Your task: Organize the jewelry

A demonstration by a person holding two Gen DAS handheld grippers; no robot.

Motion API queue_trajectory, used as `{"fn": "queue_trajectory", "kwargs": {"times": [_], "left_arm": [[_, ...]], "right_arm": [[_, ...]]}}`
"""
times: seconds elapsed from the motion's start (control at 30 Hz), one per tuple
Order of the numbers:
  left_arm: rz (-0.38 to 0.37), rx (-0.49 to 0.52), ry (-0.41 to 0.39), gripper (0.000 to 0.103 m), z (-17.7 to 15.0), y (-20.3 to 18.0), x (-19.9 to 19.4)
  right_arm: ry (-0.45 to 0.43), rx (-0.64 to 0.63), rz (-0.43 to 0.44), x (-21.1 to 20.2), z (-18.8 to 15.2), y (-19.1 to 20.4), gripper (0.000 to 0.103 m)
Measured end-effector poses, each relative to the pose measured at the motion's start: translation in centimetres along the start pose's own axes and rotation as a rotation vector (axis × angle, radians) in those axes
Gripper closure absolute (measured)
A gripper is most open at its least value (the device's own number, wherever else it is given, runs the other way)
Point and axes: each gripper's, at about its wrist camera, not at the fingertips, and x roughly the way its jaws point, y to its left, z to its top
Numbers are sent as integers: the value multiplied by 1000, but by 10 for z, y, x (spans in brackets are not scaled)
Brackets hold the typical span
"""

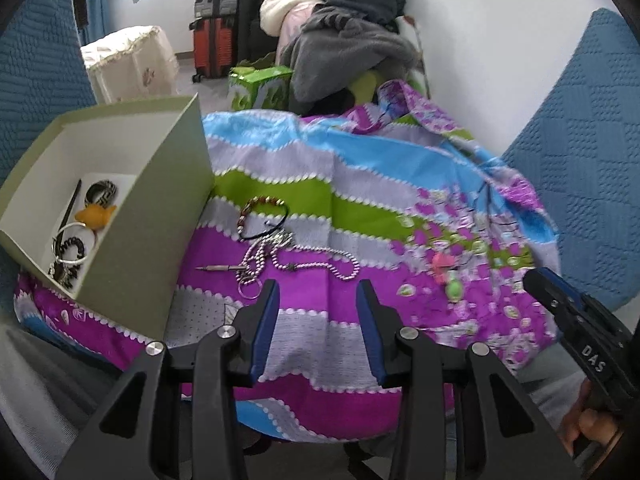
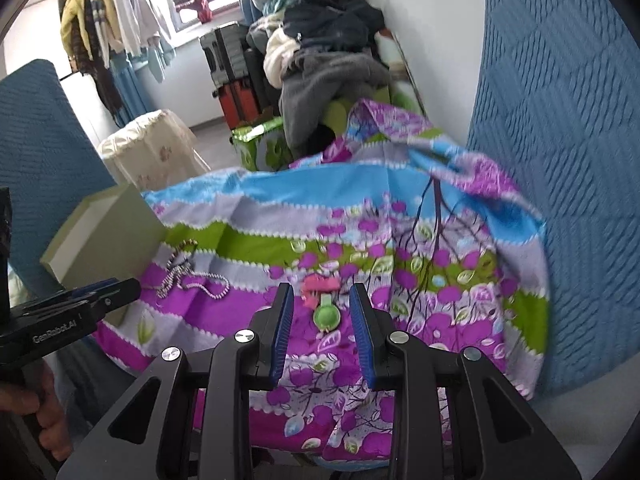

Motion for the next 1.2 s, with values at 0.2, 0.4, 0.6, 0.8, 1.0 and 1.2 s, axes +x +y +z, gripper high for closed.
{"fn": "queue_trajectory", "kwargs": {"times": [0.2, 0.4, 0.6, 0.8, 1.0, 1.2], "left_arm": [[57, 16, 8, 63, -6, 3, 24], [128, 52, 4, 63, -4, 8, 44], [171, 61, -2, 63, 3, 16, 59], [194, 70, 14, 63, 5, 22, 74], [196, 71, 21, 70, 7, 25, 79], [167, 94, 60, 95, 9, 23, 81]], "right_arm": [[67, -2, -5, 27, -8, -5, 76], [123, -3, -17, 52, -12, -6, 76], [175, 22, -14, 72, -15, -9, 76], [208, 39, -25, 87, -17, -12, 76], [213, 3, -35, 95, -17, -6, 72], [208, -18, -27, 97, -16, -1, 69]]}}
